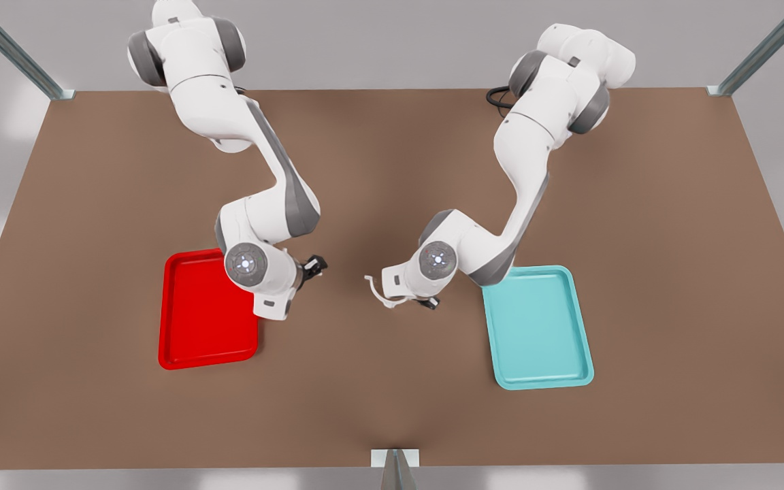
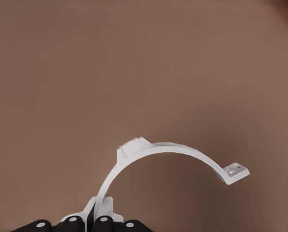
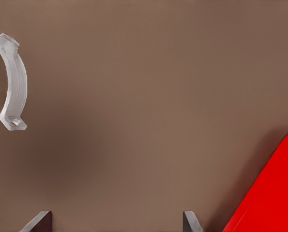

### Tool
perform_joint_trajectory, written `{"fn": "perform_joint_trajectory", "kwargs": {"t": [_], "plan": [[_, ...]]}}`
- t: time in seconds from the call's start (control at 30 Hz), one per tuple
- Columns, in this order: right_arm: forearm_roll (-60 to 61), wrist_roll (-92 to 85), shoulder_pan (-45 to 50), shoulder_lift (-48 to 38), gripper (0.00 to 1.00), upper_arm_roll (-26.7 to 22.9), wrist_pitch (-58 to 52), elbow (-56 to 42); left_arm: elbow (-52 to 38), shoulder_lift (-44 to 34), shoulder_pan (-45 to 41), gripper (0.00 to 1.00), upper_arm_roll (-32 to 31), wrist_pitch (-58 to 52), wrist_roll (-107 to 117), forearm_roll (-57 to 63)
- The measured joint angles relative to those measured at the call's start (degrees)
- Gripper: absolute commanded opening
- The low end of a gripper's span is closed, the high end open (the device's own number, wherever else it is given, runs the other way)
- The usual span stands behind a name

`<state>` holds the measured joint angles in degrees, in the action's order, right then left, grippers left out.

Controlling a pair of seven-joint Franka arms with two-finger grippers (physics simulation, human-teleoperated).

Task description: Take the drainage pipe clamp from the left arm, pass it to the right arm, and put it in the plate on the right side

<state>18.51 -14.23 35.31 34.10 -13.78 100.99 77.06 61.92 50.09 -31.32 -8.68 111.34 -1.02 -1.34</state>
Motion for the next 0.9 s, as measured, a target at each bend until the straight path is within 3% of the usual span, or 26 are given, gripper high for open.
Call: {"fn": "perform_joint_trajectory", "kwargs": {"t": [0.2,0.6,0.9], "plan": [[5.31,0.37,3.61,2.16,1.00,0.19,8.48,2.39,-0.78,0.29,-1.89,0.21,-2.05,-0.04,7.72,-0.02],[7.32,0.19,6.38,-6.04,1.00,0.52,20.70,16.75,-1.27,0.81,-2.17,0.21,-2.30,0.10,17.56,-0.04],[8.37,0.03,6.62,-3.05,1.00,0.95,27.58,17.20,-1.34,0.82,-2.09,0.21,-2.52,0.16,21.92,-0.11]]}}
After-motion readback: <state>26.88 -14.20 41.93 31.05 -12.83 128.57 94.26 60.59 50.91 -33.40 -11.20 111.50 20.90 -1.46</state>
